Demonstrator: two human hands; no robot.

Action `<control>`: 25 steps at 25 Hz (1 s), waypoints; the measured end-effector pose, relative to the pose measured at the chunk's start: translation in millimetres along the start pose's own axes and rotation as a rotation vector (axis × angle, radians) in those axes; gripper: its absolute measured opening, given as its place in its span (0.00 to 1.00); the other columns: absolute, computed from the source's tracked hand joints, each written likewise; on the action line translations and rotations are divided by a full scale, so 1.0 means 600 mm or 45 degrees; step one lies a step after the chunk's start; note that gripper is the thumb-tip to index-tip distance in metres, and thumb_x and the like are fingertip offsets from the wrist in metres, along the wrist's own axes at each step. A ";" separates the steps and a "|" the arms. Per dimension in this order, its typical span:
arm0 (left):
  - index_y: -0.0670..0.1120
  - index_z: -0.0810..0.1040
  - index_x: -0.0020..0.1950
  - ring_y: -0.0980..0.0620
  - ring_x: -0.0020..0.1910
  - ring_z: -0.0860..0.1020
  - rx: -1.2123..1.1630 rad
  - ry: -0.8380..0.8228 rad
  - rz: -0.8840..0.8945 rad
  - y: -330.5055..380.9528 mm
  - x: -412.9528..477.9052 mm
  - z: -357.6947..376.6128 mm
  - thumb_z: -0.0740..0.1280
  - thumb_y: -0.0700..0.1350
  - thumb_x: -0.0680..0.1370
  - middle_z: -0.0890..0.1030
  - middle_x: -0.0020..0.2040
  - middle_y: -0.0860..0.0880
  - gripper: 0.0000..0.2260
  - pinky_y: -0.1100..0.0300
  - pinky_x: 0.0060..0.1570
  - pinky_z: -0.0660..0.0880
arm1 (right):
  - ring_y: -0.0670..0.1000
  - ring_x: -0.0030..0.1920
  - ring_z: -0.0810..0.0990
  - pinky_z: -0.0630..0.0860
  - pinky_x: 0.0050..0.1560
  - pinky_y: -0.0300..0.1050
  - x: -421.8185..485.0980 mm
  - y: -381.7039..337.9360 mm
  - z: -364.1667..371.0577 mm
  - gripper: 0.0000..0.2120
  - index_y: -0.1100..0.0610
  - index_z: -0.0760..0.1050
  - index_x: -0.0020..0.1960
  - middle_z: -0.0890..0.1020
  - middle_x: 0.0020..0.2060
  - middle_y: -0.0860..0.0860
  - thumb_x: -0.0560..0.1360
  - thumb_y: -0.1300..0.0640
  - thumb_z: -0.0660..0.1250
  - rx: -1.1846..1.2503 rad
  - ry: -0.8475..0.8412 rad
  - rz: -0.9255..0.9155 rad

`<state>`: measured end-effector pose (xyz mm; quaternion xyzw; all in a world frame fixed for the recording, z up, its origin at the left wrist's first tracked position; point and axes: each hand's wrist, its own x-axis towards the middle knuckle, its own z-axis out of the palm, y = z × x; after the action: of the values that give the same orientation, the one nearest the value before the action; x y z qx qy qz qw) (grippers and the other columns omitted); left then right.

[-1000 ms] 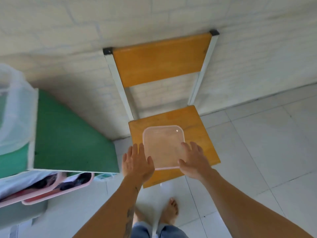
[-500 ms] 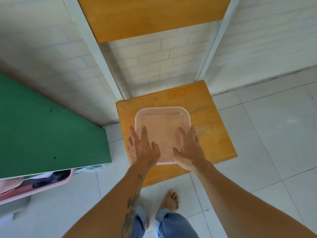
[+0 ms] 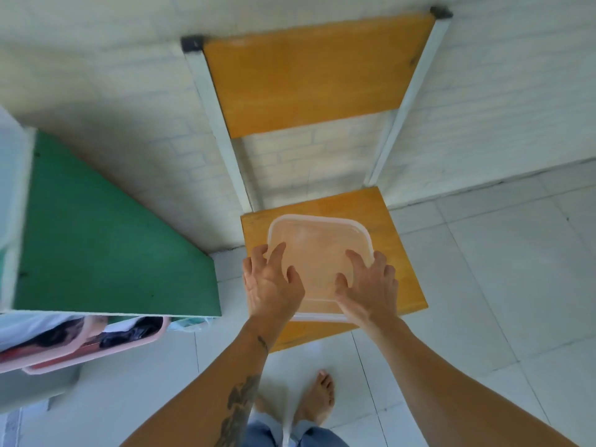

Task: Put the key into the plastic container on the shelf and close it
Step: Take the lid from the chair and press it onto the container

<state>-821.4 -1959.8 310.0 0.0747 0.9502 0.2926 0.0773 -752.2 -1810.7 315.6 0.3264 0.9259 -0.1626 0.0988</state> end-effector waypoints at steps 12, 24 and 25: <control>0.44 0.70 0.72 0.45 0.72 0.64 -0.267 0.347 0.150 0.175 -0.009 -0.336 0.64 0.41 0.77 0.67 0.73 0.43 0.22 0.51 0.70 0.64 | 0.61 0.60 0.68 0.69 0.59 0.57 -0.089 -0.152 -0.333 0.25 0.45 0.65 0.72 0.63 0.72 0.60 0.76 0.43 0.58 0.065 0.499 -0.234; 0.46 0.70 0.73 0.47 0.75 0.62 -0.347 0.612 0.042 0.049 0.014 -0.611 0.63 0.43 0.77 0.65 0.76 0.46 0.23 0.53 0.75 0.59 | 0.60 0.54 0.67 0.68 0.56 0.55 -0.172 -0.443 -0.389 0.24 0.46 0.65 0.72 0.66 0.67 0.58 0.77 0.44 0.57 0.072 0.614 -0.499; 0.46 0.71 0.72 0.47 0.75 0.62 -0.345 0.616 0.049 0.030 0.017 -0.630 0.63 0.42 0.77 0.66 0.76 0.46 0.23 0.52 0.75 0.60 | 0.60 0.55 0.67 0.68 0.57 0.55 -0.178 -0.467 -0.382 0.25 0.46 0.64 0.73 0.65 0.67 0.58 0.77 0.43 0.56 0.071 0.601 -0.494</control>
<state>-901.7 -2148.8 627.9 0.0096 0.8916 0.4278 -0.1481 -866.5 -1993.8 625.5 0.1749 0.9635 -0.1234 -0.1609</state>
